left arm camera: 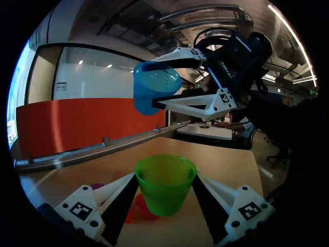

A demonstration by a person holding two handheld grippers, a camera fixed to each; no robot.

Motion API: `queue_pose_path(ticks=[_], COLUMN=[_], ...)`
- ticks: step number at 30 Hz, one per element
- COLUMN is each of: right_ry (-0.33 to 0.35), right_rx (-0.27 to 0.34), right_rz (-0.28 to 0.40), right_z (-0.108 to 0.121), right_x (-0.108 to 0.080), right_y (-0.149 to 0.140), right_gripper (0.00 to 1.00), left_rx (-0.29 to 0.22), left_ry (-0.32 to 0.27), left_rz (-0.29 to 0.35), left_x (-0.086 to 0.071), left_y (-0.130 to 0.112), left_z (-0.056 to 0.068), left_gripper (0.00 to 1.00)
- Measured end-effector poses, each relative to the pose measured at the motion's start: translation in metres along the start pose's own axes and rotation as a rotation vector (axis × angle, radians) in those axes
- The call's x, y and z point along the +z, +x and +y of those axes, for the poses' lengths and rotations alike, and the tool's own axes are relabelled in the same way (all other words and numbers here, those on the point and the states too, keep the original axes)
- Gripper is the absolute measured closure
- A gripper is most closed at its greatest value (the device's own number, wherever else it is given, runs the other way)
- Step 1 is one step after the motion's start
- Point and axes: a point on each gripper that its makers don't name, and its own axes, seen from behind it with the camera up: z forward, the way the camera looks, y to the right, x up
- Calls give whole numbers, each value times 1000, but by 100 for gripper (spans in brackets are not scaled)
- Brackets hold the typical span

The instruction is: Pour water

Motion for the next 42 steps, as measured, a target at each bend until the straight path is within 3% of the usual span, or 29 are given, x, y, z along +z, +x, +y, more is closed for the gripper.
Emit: queue_pose_path(ticks=[17, 42], right_ry=[-18, -44], right_rx=[-96, -188], right_rz=[0, -6], right_z=[6, 14], right_x=[5, 8], right_y=[7, 11], right_gripper=[9, 9], left_rx=[8, 9], left_ry=[1, -8], left_rz=[-2, 10], left_x=[0, 1], left_y=[0, 3], left_z=[1, 2], left_gripper=[13, 13])
